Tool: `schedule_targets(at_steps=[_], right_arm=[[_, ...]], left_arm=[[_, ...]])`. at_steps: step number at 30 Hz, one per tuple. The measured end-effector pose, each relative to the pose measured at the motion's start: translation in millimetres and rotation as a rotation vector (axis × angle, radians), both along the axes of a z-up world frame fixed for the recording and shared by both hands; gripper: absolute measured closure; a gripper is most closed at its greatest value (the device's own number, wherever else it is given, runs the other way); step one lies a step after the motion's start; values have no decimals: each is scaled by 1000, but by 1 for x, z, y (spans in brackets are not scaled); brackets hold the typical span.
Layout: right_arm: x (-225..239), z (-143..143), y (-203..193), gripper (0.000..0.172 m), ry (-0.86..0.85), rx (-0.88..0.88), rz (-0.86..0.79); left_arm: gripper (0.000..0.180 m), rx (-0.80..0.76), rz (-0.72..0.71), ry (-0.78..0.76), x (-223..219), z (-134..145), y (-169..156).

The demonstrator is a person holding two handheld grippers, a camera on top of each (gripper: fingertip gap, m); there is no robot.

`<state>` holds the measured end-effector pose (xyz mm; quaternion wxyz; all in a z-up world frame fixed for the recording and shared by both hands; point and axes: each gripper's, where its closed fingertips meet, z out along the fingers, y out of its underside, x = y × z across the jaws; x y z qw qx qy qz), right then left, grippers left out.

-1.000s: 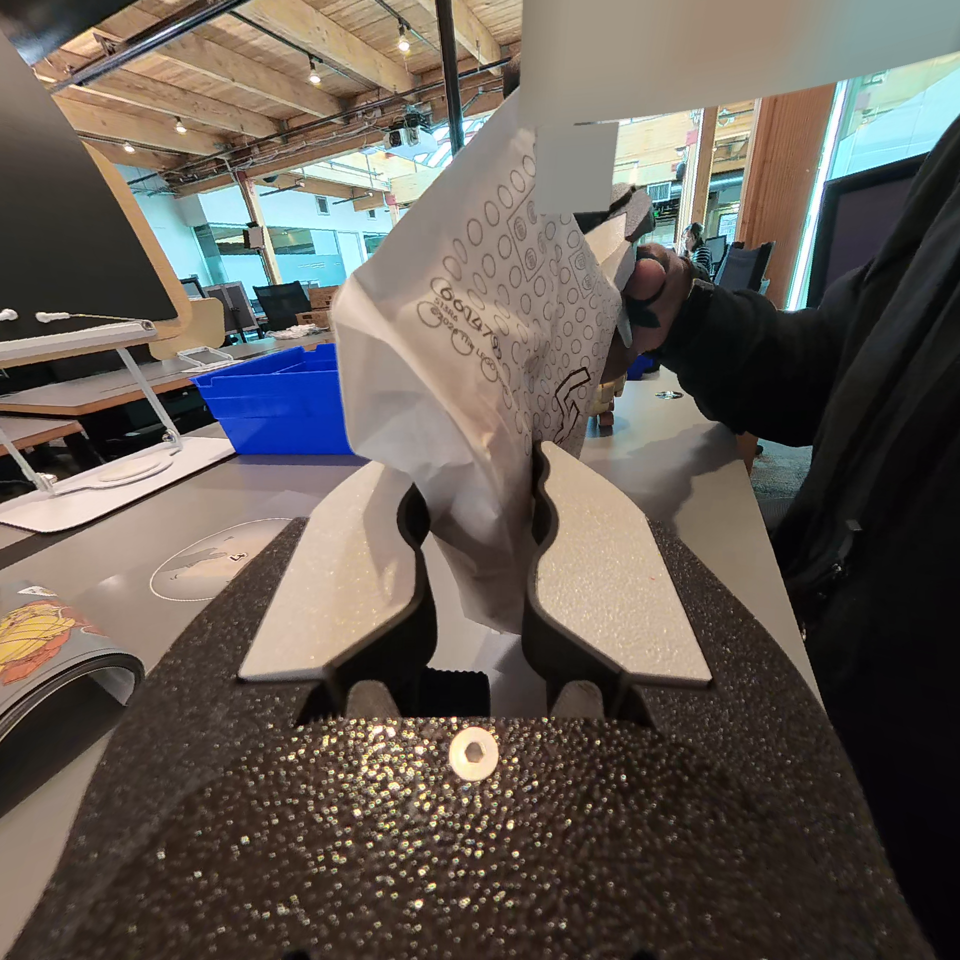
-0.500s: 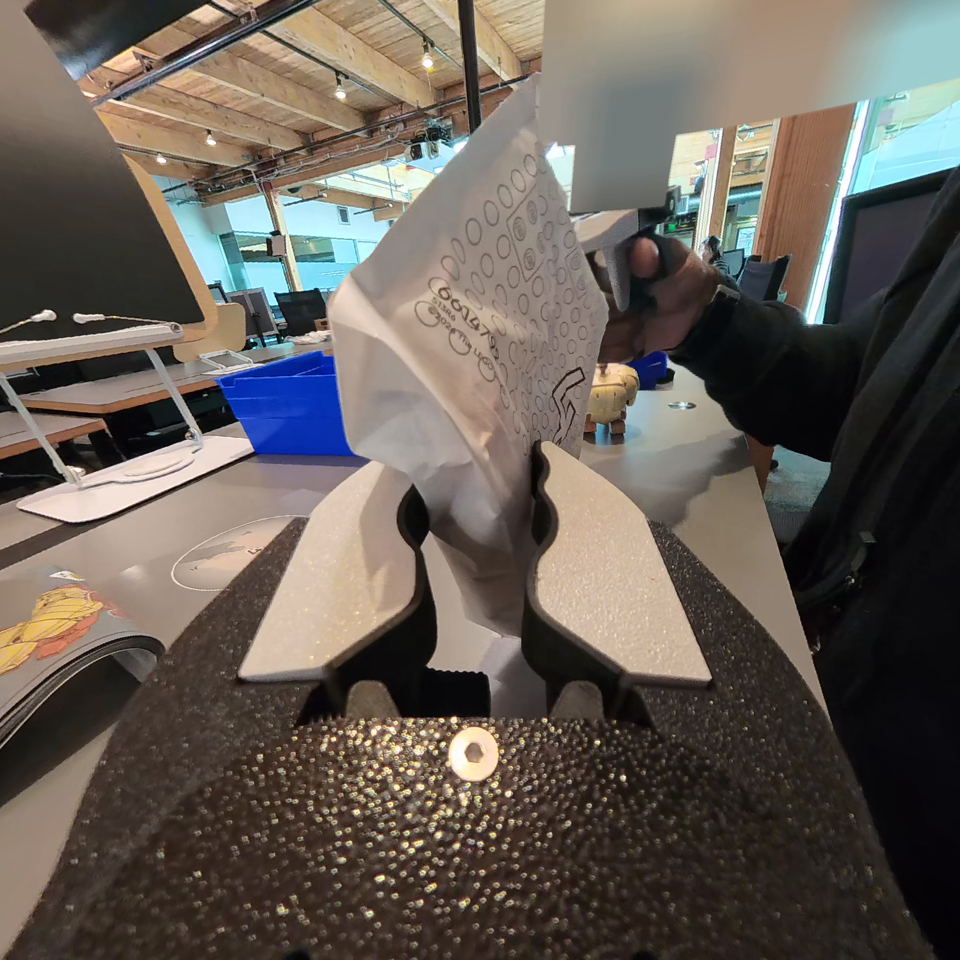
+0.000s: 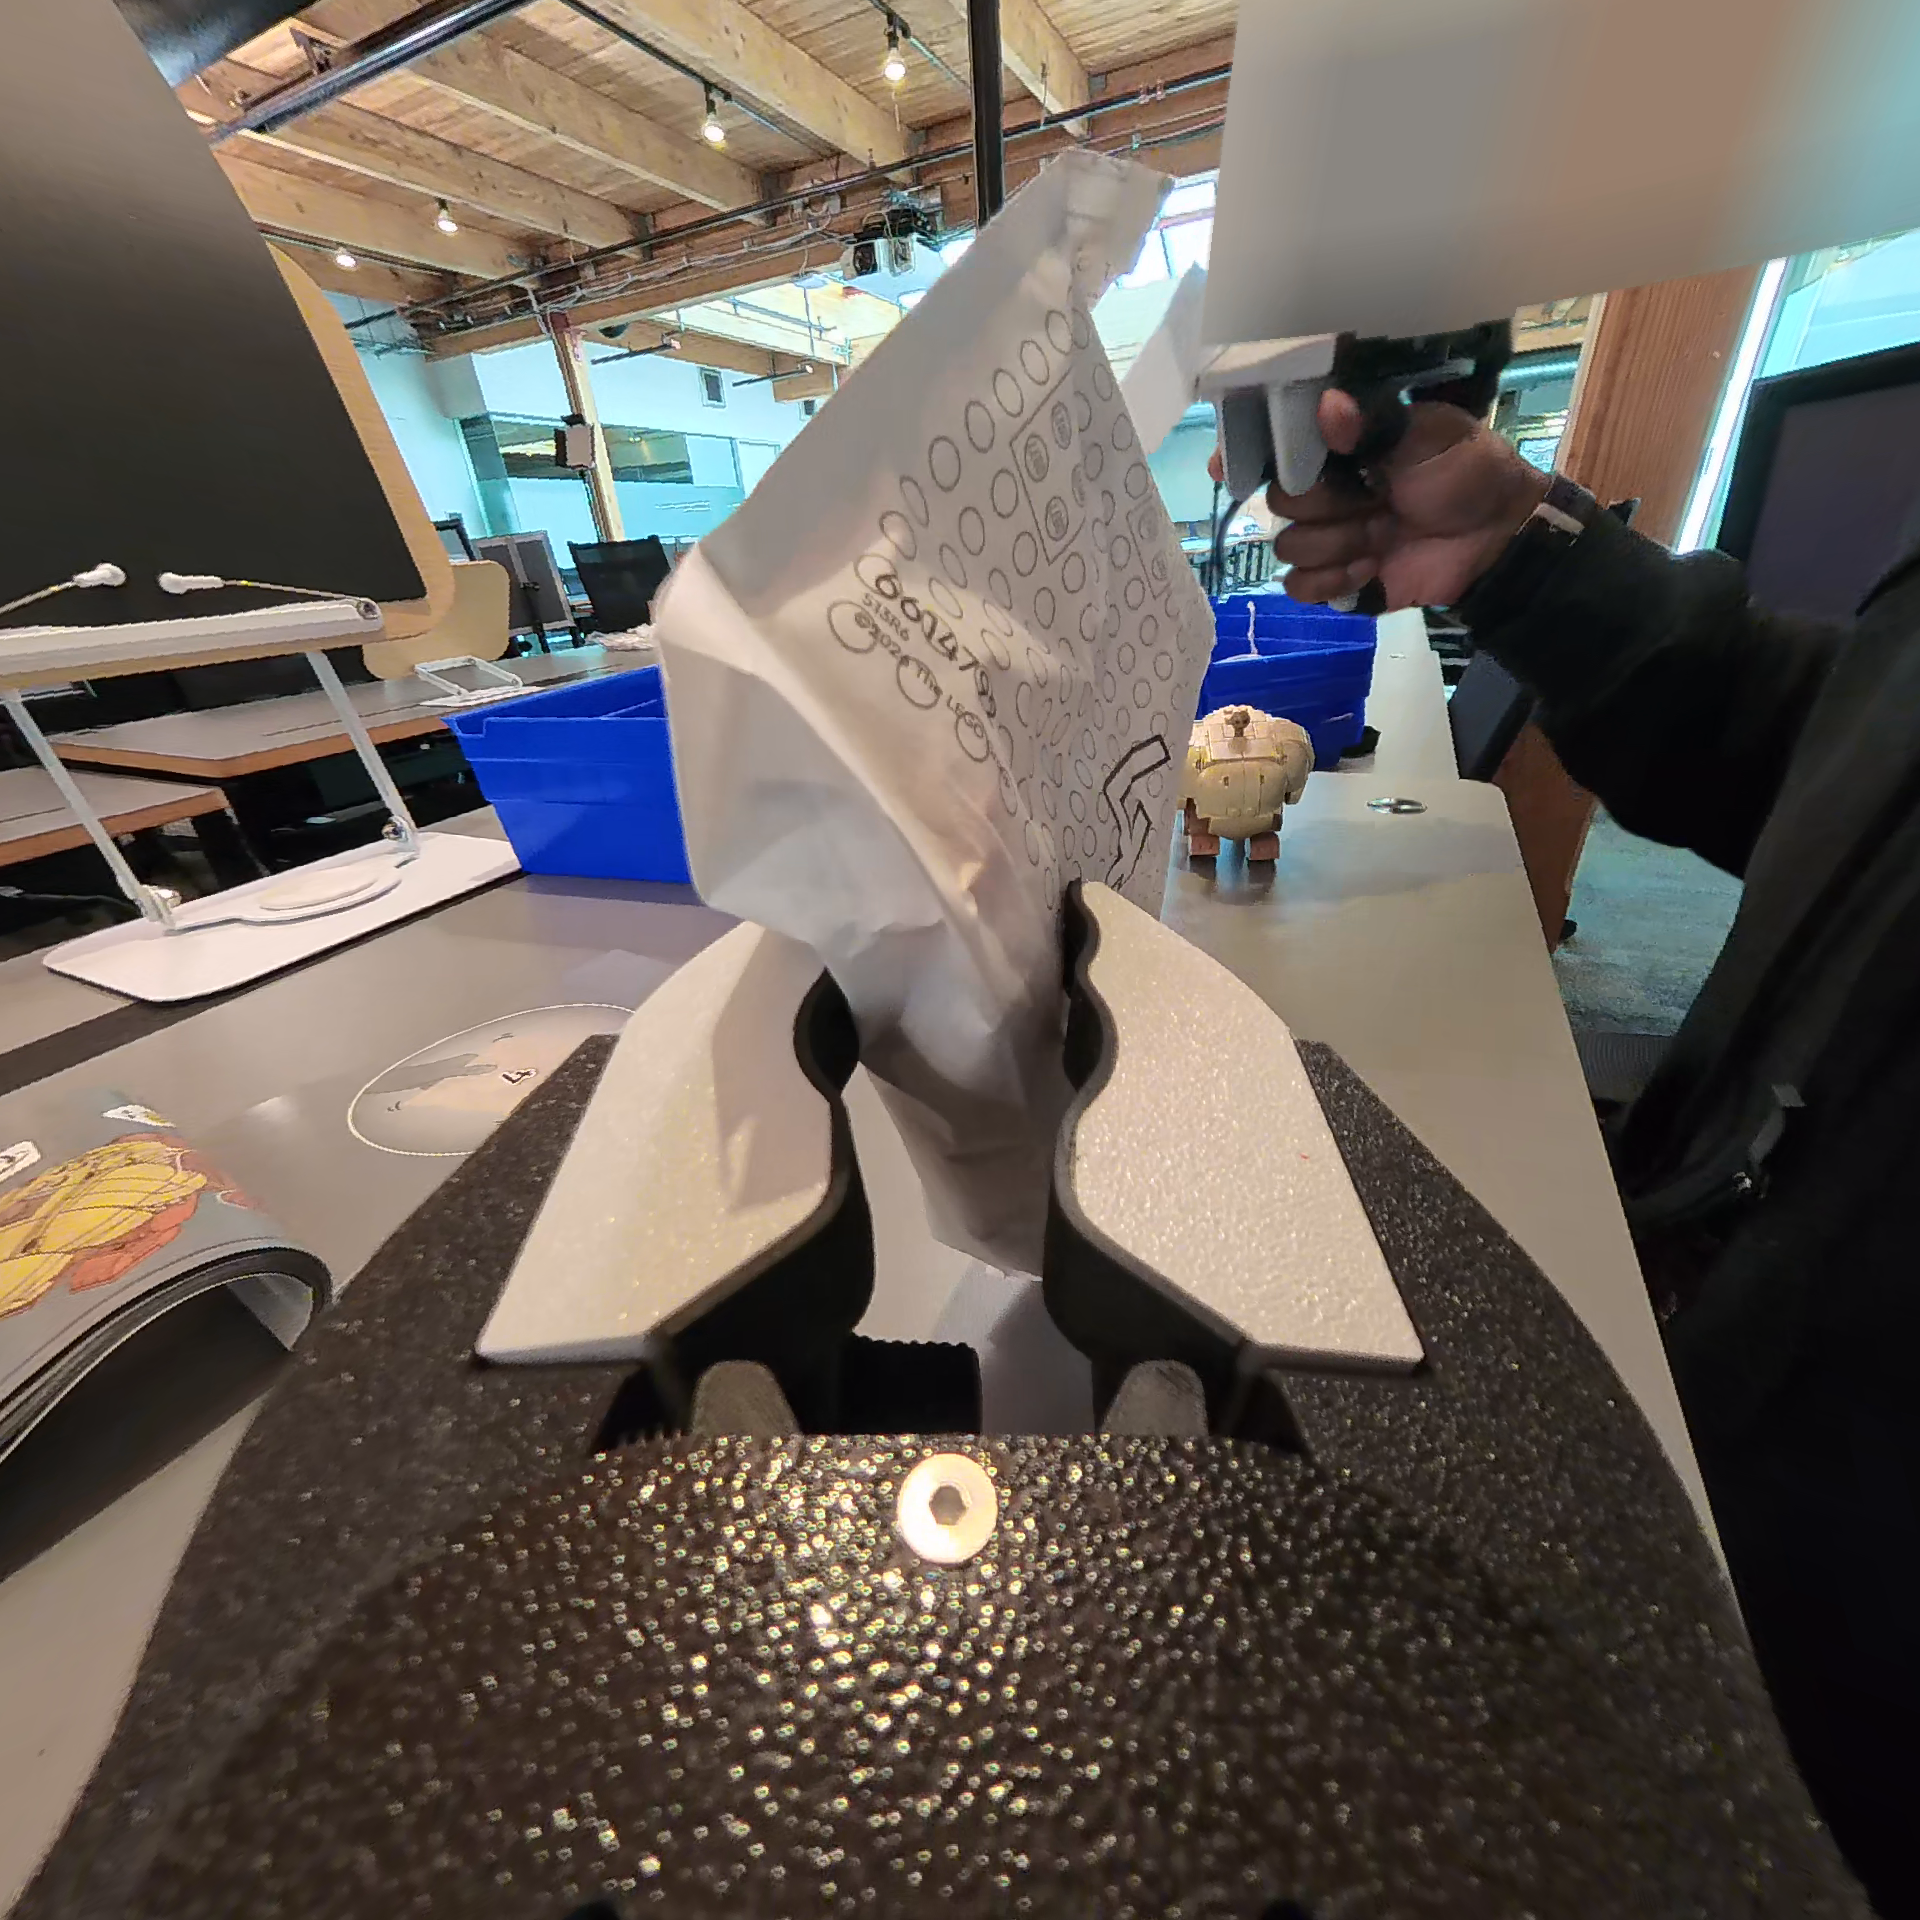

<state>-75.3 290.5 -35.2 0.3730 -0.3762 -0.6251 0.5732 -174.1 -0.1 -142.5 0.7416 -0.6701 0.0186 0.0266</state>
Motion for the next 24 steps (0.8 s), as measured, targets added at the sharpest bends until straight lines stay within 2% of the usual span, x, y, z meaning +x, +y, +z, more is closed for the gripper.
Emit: schedule_targets(at_steps=[3, 7, 12, 15, 18, 20, 22, 24], right_arm=[[21, -34, 92, 172, -154, 141, -313], [65, -122, 187, 172, -490, 189, -542], [104, -224, 262, 172, -725, 177, -740], [121, -269, 296, 172, -835, 191, -814], [132, -294, 311, 172, -922, 268, -847], [137, -299, 308, 156, -961, 286, -840], [138, -288, 303, 144, -947, 312, -843], [139, -265, 297, 140, -912, 349, -854]], left_arm=[[144, 3, 1, 4, 1, 0, 0], [144, -8, -9, 0, 1, -1, 3], [144, -33, -27, 9, 4, -4, 12], [144, -31, -37, 11, 7, -4, 15], [144, -38, -38, 13, 8, -5, 18], [144, -45, -38, 14, 9, -5, 20], [144, -46, -39, 11, 9, -6, 23], [144, -45, -44, 7, 9, -5, 25]])
